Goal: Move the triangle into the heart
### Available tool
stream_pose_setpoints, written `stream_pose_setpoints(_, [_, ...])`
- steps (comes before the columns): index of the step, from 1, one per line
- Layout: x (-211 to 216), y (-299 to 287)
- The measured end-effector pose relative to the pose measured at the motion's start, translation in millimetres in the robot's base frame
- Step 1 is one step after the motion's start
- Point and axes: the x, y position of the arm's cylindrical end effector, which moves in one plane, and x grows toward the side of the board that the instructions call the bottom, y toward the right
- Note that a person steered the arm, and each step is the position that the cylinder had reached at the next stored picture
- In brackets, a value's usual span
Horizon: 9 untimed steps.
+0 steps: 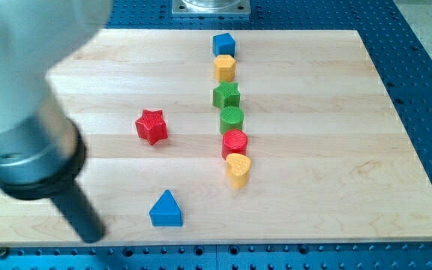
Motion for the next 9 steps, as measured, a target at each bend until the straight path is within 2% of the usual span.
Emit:
stream_pose_setpoints(2, [-7.3, 94.2])
stream_pose_setpoints(3, [-19.6, 114.0])
stream_pose_setpoints(5, [-41.9, 102.7])
stream_pose_setpoints(9, [-41.9, 143.7])
